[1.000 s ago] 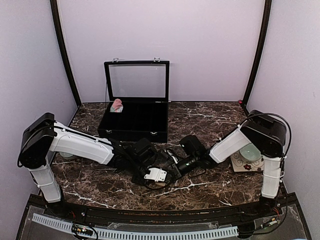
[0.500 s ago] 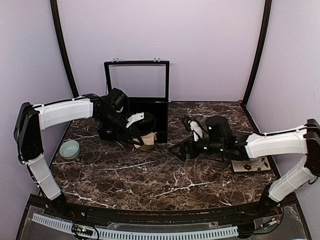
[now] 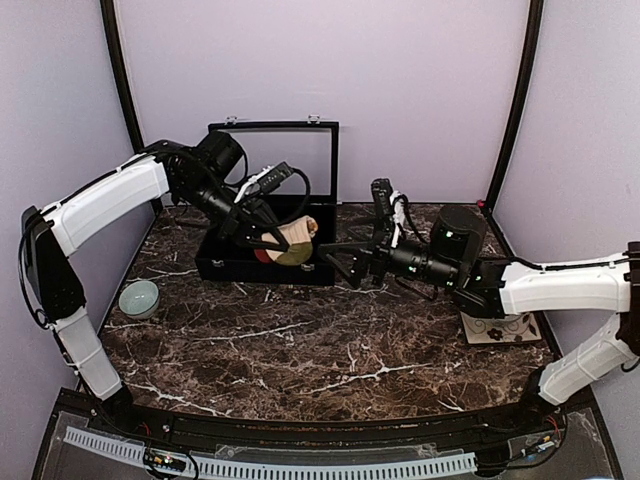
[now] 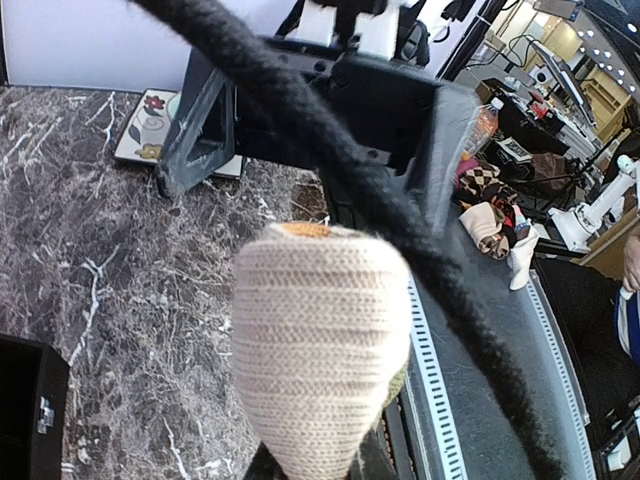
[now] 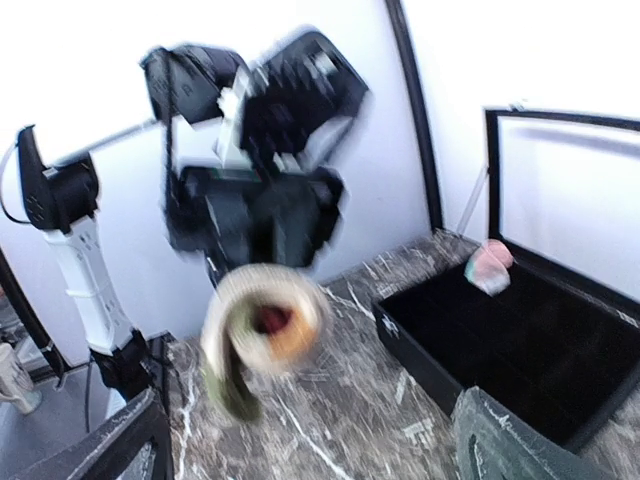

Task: Roll the socks
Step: Pass from the left arm to the right

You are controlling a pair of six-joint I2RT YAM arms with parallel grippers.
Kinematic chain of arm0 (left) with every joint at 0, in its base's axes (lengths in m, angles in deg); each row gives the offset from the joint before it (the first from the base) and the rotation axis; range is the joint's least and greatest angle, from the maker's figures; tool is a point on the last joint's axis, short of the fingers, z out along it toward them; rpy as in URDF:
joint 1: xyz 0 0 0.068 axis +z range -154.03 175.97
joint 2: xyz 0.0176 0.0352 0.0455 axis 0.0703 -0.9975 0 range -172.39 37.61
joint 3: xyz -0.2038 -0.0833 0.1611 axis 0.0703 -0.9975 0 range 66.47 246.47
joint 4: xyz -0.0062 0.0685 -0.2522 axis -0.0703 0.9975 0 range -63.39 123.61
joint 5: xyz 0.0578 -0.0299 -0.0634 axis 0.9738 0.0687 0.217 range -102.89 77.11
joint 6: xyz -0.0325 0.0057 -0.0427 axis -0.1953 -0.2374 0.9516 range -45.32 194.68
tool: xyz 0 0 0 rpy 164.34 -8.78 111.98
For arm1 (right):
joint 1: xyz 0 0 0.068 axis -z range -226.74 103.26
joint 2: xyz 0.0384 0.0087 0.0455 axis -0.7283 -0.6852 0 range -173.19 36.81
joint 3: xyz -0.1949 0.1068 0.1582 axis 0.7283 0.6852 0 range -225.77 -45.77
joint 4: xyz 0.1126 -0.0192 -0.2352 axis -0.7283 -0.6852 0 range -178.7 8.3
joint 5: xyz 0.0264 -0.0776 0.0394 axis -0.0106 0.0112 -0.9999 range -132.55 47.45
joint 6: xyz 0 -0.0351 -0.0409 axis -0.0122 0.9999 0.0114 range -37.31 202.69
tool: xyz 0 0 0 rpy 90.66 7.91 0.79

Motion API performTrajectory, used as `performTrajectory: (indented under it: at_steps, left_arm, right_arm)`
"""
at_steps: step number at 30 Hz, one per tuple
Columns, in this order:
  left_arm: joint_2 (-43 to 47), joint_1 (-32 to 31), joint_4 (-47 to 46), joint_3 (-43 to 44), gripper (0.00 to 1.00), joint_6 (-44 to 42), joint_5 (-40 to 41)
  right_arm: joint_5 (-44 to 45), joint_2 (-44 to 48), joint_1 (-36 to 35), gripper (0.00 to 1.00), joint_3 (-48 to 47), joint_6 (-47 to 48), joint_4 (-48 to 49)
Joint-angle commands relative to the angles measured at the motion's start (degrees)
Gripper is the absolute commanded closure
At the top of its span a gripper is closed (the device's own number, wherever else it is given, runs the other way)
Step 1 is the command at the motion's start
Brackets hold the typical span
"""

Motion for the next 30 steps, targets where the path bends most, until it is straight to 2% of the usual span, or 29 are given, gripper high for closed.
performTrajectory:
  at_steps: [1, 4, 8, 11, 13, 15, 17, 22, 24, 26, 27, 28, 30]
  left_arm:
    - [3.63, 0.35, -2.54, -4.71, 1.0, 2.33, 2.05]
    - [4.61, 0.35, -3.18, -5.75, 1.0, 1.89, 2.75]
    - [4.42, 0.39, 1.87, -4.92, 1.0, -2.22, -0.08]
    - [4.77, 0.35, 6.1, -4.65, 1.0, -6.0, -2.32]
    - [5.04, 0.35, 7.95, -4.66, 1.0, -7.02, -3.42]
    - [5.13, 0.36, 9.33, -4.45, 1.0, -8.04, -4.76]
    - [5.44, 0.41, 9.89, -4.23, 1.0, -8.32, -5.36]
    - [6.32, 0.65, 9.52, -3.88, 1.0, -8.23, -5.24]
    - [6.37, 0.89, 9.31, -3.5, 1.0, -7.85, -5.3]
    - [6.42, 1.23, 9.2, -2.76, 1.0, -7.38, -5.45]
    - [6.43, 1.56, 9.07, -2.44, 1.0, -7.16, -5.47]
    - [6.47, 1.8, 8.69, -2.37, 1.0, -6.9, -5.31]
    - [6.44, 1.93, 7.97, -2.62, 1.0, -6.34, -4.59]
  right_arm:
    - [-4.89, -4.47, -1.29, 0.01, -3.67, -1.54, 8.48]
    - [-5.87, -7.43, -1.73, 0.01, -5.94, -2.74, 10.23]
    - [-5.55, -12.82, -2.08, 0.01, -13.27, 0.49, 1.13]
    - [-6.54, -15.38, -2.26, 0.02, -16.11, 1.48, -0.66]
    - [-11.16, -16.53, -2.27, 0.13, -17.47, 1.65, -0.03]
    - [-16.0, -17.97, -2.19, 0.34, -19.62, 1.88, -1.13]
    - [-20.65, -19.23, -2.1, 0.45, -22.05, 1.65, -2.66]
    - [-25.19, -19.12, -2.02, 0.45, -22.33, 1.48, -3.83]
    - [-25.29, -18.97, -1.78, 0.54, -22.67, 2.12, -5.17]
    - [-26.15, -19.13, -1.5, 0.72, -23.16, 2.35, -6.46]
    - [-26.58, -19.22, -1.34, 0.9, -23.37, 2.52, -6.74]
    - [-26.7, -19.31, -1.16, 1.0, -23.67, 2.78, -7.33]
    - [-25.07, -19.61, -0.76, 1.0, -24.72, 2.86, -9.25]
